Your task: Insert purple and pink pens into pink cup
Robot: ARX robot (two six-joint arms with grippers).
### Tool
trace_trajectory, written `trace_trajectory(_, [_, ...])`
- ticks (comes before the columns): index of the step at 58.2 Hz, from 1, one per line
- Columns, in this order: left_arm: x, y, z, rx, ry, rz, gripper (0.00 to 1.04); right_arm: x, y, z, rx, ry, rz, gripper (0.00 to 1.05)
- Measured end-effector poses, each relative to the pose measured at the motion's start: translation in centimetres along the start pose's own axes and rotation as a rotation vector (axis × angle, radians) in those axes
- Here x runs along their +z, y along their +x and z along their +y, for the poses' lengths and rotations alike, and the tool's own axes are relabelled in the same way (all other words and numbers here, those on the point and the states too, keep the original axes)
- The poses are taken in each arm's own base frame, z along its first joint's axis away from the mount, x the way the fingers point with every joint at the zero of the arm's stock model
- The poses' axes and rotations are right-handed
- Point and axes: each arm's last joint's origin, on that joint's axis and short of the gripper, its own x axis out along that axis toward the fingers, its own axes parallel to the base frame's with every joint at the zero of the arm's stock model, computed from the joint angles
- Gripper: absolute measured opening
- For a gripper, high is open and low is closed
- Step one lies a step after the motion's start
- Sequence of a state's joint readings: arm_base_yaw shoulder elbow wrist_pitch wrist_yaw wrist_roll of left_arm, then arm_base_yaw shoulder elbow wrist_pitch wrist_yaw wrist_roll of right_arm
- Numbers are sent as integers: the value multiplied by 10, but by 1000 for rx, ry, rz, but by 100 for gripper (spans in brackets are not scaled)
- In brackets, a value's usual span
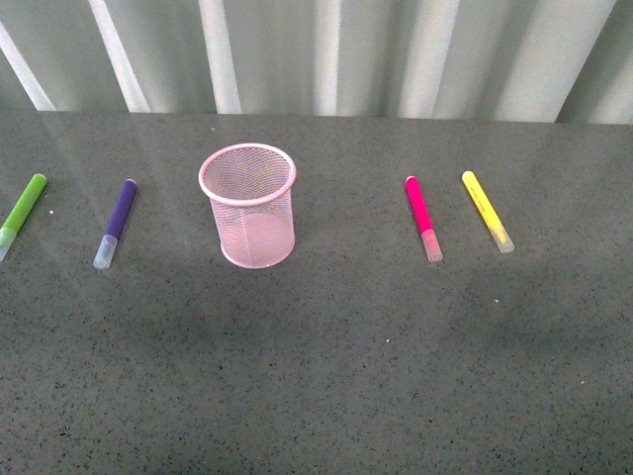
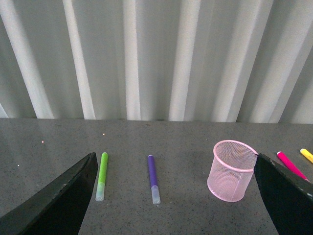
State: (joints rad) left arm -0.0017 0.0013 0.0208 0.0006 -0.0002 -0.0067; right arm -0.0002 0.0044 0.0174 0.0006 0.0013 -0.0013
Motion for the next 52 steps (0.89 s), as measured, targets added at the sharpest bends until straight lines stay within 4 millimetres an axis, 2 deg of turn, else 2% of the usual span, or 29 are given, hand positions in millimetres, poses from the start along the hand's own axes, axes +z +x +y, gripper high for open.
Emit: trace_trajectory(52, [0,0,0,0,0,0,98,0,0,0,0,0,0,98])
